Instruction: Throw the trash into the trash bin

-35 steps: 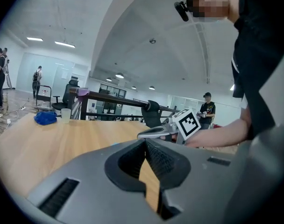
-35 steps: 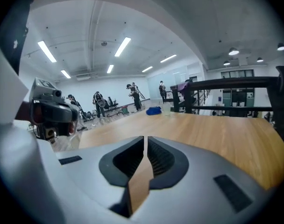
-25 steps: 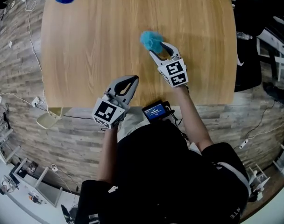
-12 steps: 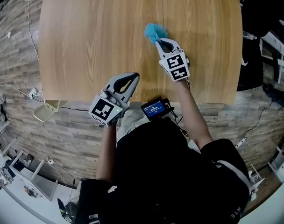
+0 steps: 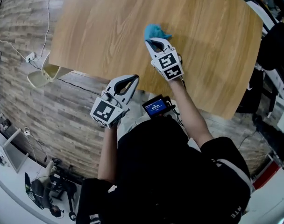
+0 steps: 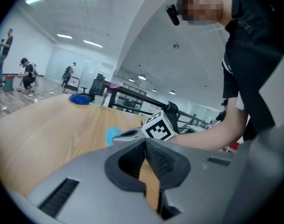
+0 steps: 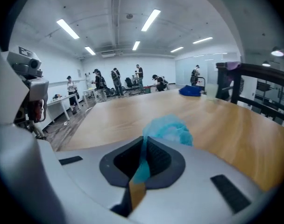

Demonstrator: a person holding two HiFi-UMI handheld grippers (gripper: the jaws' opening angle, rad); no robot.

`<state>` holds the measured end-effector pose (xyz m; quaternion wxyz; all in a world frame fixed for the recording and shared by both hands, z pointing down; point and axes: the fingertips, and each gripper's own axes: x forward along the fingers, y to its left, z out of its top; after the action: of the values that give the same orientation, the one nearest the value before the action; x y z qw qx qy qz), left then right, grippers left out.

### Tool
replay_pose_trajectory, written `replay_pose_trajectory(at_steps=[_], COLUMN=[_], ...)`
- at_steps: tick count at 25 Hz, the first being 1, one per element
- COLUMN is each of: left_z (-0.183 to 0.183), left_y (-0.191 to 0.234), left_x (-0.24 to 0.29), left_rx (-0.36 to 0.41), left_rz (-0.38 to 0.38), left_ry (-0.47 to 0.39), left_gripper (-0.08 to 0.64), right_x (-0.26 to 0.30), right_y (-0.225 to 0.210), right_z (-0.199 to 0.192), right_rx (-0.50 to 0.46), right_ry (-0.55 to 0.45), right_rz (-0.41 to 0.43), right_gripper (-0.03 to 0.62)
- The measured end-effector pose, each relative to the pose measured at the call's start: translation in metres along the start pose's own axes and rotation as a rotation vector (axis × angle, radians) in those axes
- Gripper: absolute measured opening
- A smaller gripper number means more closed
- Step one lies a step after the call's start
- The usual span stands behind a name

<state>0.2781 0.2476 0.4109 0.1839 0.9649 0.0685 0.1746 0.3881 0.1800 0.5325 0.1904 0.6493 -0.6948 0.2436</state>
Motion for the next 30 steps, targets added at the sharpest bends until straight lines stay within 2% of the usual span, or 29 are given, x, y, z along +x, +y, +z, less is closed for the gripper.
replay_pose_trajectory(at_steps=[7, 10, 14, 19, 22, 25, 27, 30], left_z=[-0.002, -0.005, -0.018, -0.030, -0.040, -0.056, -0.062, -0.062], left_y=[0.037, 0.061, 0.088, 0.113, 0.135, 0.152, 0.158, 0.167], left_x=[-0.087, -0.139, -0.207, -0.281, -0.322, -0.361, -0.378, -0.393], left_rx=[-0.004, -0.045, -0.056, -0.076, -0.077, -0.112, -0.142, -0.140], left_rz=[0.200, 0.286, 0.374, 0.463, 0.534, 0.609, 0.648, 0.684], left_ry=[-0.077, -0.135, -0.194, -0.215, -0.238, -0.270, -0.288, -0.274], left_gripper=[0.008, 0.008, 0.008, 0.008, 0.008, 0.008, 0.008, 0.008], right_x=[0.053, 0.087, 0.123, 0.158, 0.185, 0.204, 0.210, 0.220], right_y=[0.099, 0.160, 0.239, 0.324, 0.368, 0.413, 0.436, 0.462], right_z=[0.059, 0.085, 0.115, 0.144, 0.153, 0.152, 0.153, 0.162], right_rx=[-0.098, -0.166, -0.255, -0.314, -0.351, -0.392, -0.411, -0.427], right_ry=[-0.054, -0.052, -0.045, -0.042, -0.037, -0.022, -0.010, 0.006], right_rz=[0.191, 0.273, 0.380, 0.478, 0.538, 0.595, 0.632, 0.677], right_gripper=[-0.002, -0.002, -0.002, -0.002, -0.002, -0.002, -0.002, -0.002])
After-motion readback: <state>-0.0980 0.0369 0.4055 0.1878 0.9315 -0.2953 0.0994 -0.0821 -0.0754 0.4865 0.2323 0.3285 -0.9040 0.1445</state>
